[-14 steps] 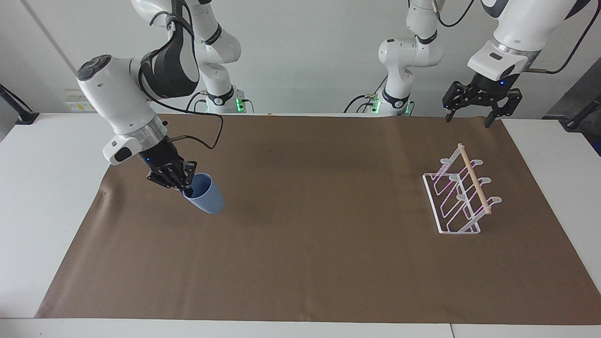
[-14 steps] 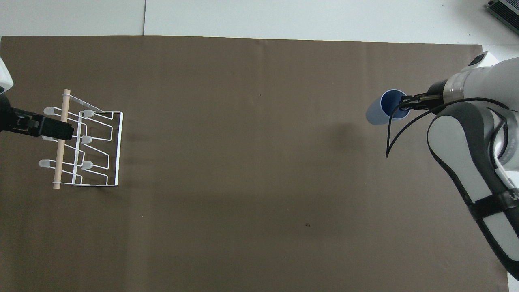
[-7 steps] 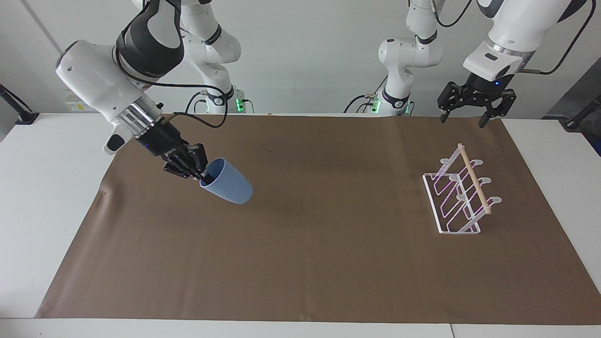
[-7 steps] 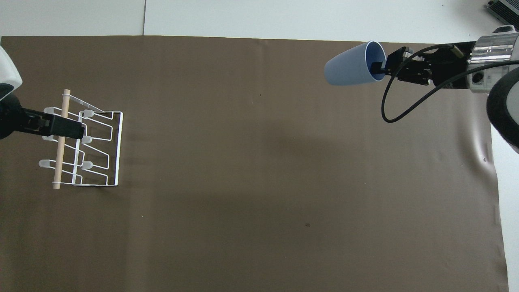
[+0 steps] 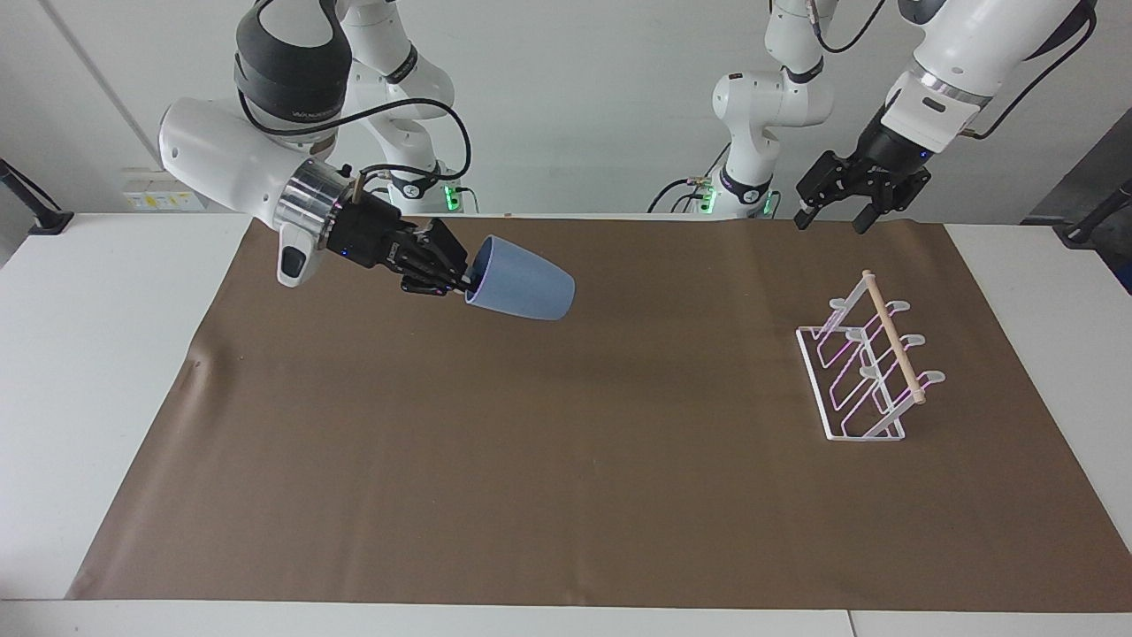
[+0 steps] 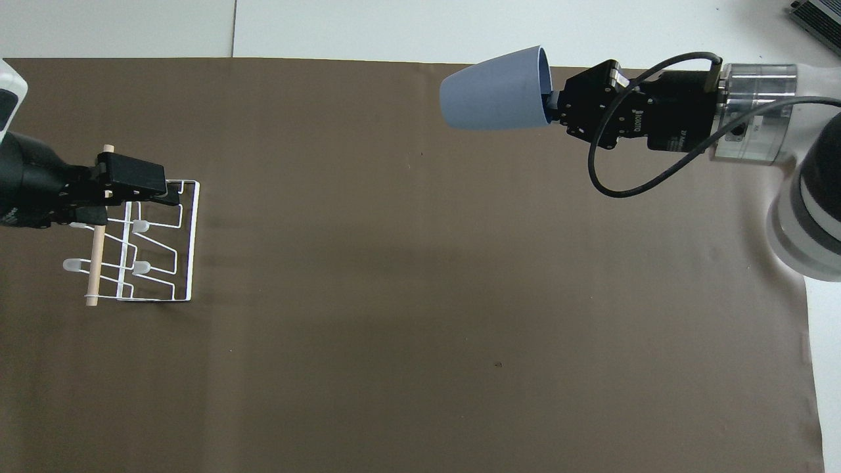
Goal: Hang cup on cup holder
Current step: 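Lift the cup with the right gripper while the left gripper rises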
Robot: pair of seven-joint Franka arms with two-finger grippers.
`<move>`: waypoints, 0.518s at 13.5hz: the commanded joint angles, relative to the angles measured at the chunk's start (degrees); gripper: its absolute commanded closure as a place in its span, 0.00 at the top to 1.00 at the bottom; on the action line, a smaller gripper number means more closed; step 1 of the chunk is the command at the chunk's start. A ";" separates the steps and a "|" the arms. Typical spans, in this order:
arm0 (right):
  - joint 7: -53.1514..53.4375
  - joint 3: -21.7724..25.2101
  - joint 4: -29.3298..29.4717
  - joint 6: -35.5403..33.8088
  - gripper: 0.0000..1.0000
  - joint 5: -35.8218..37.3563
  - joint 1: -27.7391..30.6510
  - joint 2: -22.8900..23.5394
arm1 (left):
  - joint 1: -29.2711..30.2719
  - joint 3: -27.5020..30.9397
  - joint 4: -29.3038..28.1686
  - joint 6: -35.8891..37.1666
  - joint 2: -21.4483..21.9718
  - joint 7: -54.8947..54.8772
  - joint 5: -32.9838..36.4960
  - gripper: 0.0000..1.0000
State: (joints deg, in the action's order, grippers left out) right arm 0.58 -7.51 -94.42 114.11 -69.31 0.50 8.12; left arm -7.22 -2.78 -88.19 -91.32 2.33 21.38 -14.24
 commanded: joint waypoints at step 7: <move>-5.15 -0.40 -13.95 0.50 0.00 -23.49 -3.83 -5.48 | -5.52 -2.41 -3.04 -12.72 1.09 45.72 -8.96 1.00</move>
State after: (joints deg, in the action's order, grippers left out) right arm -3.27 -7.74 -105.29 113.97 -89.05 -2.51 4.86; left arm -10.97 -5.68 -88.99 -100.48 2.33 58.74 -21.70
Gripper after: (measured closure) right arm 0.952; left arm 0.000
